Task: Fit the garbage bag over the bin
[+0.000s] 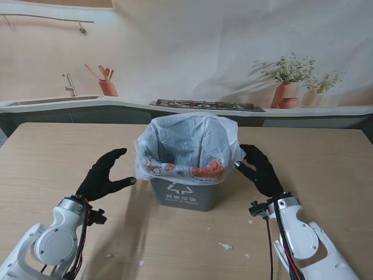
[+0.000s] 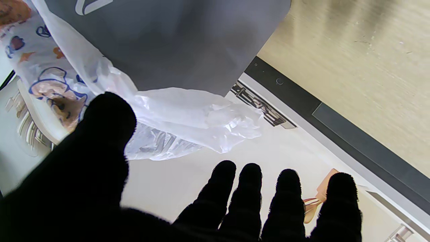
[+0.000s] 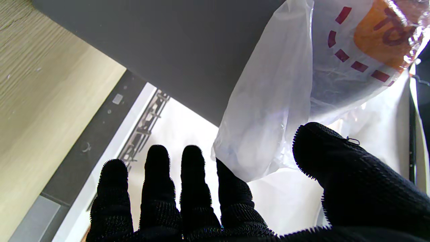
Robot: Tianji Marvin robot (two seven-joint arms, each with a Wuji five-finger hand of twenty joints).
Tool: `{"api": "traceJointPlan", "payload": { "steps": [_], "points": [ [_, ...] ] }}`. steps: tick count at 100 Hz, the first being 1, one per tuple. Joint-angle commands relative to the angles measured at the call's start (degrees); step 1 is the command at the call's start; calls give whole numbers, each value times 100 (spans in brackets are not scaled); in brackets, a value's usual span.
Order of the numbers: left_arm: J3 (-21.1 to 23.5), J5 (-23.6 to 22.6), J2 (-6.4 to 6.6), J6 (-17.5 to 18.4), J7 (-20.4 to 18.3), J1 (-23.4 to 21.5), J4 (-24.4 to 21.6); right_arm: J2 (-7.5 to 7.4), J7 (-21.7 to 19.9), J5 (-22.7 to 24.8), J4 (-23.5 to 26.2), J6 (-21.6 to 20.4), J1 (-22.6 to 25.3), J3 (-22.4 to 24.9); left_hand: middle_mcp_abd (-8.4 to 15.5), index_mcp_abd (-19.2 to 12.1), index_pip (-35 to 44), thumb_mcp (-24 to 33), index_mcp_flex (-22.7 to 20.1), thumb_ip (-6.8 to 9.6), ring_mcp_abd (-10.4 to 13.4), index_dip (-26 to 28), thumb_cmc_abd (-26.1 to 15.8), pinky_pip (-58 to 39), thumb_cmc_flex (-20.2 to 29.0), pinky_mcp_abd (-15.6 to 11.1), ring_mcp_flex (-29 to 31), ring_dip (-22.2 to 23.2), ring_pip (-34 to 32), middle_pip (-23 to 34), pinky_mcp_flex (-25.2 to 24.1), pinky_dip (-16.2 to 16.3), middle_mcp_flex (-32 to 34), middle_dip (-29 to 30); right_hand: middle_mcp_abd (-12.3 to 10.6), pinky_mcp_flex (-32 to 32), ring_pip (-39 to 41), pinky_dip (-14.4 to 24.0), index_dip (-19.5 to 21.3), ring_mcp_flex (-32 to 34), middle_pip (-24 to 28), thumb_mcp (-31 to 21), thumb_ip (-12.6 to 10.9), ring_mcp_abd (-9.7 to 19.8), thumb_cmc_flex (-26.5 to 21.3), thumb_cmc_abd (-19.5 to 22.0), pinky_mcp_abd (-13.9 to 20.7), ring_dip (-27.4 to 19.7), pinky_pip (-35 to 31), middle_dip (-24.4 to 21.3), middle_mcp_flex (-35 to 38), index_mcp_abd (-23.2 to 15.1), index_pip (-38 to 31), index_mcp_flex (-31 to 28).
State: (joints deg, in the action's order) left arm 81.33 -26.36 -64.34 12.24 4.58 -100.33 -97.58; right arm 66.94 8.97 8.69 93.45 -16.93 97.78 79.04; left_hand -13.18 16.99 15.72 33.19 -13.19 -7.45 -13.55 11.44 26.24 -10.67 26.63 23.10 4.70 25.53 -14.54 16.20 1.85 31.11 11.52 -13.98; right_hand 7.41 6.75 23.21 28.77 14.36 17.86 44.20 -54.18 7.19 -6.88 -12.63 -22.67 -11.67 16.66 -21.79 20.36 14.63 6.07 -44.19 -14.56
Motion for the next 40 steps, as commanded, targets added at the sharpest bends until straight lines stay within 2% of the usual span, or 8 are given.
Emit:
{"api": "traceJointPlan", "payload": {
  "steps": [1,40],
  "points": [
    [-13,15,-16,-33,-89,-18,23,49,-63,-16,-18,56,9,-21,-13,53,-112,-58,-75,210,17,-66,-70,197,-63,-20,-85,-39,90,29,-42,12,-23,-11,-33,-29,15,114,-70,-19,6,-20,9,46,42,-16,73,-31,61,43,41,-4,45,29],
    [39,-121,-7,9,-59,-135,-69,53,-81,-90,-75,32,-29,-39,-1,45,-96,-61,-93,214,22,-54,-67,197,-69,-16,-74,-12,84,68,-49,19,-15,-32,-27,-35,36,141,-63,-22,9,-29,-2,29,34,-38,72,-19,57,50,75,-6,48,25]
  ]
}}
